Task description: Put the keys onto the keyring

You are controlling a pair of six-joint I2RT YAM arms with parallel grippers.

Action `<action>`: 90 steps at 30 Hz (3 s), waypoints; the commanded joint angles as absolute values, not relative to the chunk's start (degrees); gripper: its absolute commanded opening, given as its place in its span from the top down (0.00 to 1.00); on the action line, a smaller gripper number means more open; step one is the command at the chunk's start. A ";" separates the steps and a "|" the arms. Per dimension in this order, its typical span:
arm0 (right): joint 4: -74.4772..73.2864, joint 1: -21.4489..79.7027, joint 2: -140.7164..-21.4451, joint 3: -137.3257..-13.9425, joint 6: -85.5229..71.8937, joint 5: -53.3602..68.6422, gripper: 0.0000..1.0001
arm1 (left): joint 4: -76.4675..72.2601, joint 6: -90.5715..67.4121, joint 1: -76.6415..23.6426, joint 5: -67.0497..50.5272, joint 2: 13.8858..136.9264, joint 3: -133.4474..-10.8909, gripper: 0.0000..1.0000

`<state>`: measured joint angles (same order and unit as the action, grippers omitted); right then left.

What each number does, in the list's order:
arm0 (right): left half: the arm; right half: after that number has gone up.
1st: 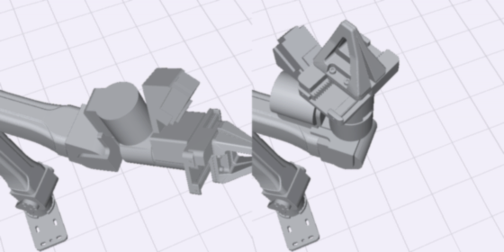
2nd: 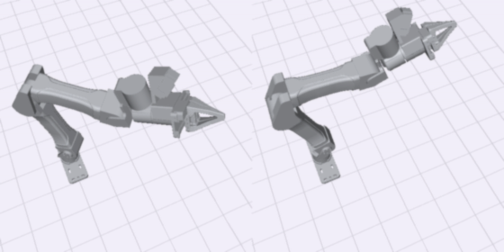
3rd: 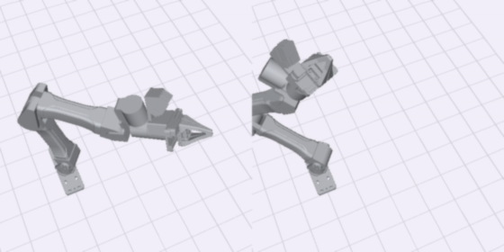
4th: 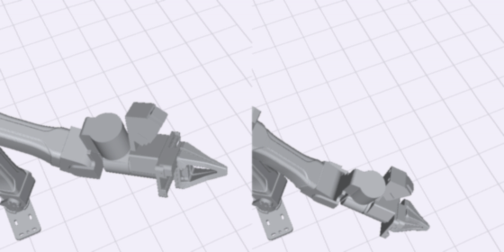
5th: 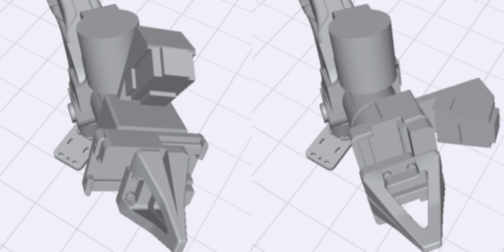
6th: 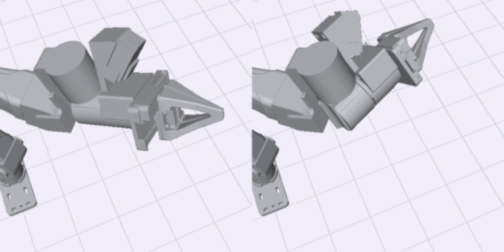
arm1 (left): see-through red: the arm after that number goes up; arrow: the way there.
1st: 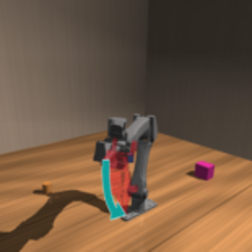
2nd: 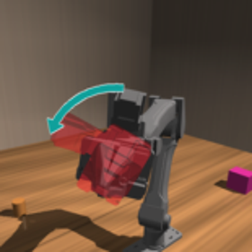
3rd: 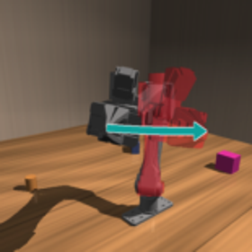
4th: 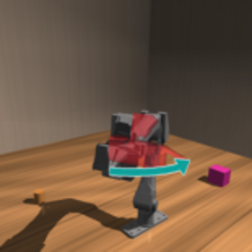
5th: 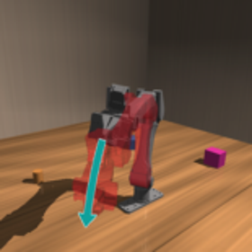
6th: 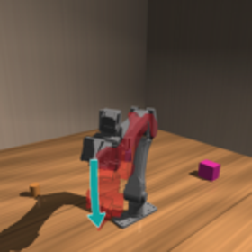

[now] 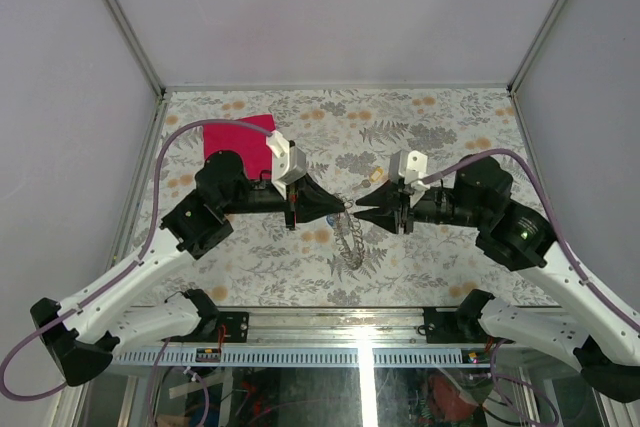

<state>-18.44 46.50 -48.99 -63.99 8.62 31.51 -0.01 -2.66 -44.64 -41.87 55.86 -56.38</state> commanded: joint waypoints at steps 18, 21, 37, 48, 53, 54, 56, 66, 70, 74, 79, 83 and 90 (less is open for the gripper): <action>-23.20 46.48 -55.54 -70.22 11.51 37.97 0.71 | 11.91 7.33 -46.94 -42.65 58.26 -64.05 1.00; -23.66 46.49 -56.19 -70.27 11.64 38.29 0.71 | 12.51 7.79 -47.11 -42.59 58.31 -64.40 1.00; -11.34 46.49 -52.49 -65.09 4.71 38.93 1.00 | 6.34 3.21 -47.38 -33.46 52.03 -61.89 0.84; 23.95 46.45 -48.11 -49.85 -12.71 36.54 1.00 | 0.26 -2.99 -47.37 -29.82 45.77 -58.71 0.84; 35.77 46.49 -48.08 -46.03 -17.66 35.83 1.00 | -1.90 -4.64 -47.40 -32.29 46.18 -58.13 0.86; 36.91 46.49 -48.08 -45.79 -18.12 35.75 1.00 | -1.81 -4.72 -47.42 -32.30 46.25 -58.02 0.88; 36.86 46.45 -47.93 -46.14 -17.72 35.60 1.00 | -1.38 -4.56 -47.41 -31.76 46.11 -57.64 0.88; 26.76 46.49 -47.38 -50.98 -11.36 33.43 1.00 | -0.70 -3.91 -47.44 -28.16 44.23 -56.76 0.83; 21.63 46.47 -48.25 -54.29 -11.16 33.46 1.00 | -1.07 -3.97 -47.40 -28.09 44.40 -55.99 0.83; 9.97 46.48 -49.42 -60.38 -6.96 33.35 1.00 | -1.14 -3.57 -47.40 -27.25 44.38 -54.53 0.81; -3.05 46.48 -51.08 -67.13 -3.13 30.58 1.00 | 0.17 -1.71 -47.38 -22.79 44.13 -52.91 0.63; -10.15 46.48 -53.17 -72.73 -1.95 29.14 1.00 | 0.00 1.05 -47.42 -17.48 43.60 -51.63 0.50; -17.93 46.49 -57.58 -79.81 -4.71 28.07 1.00 | -3.80 5.43 -47.42 -15.65 46.55 -52.26 0.19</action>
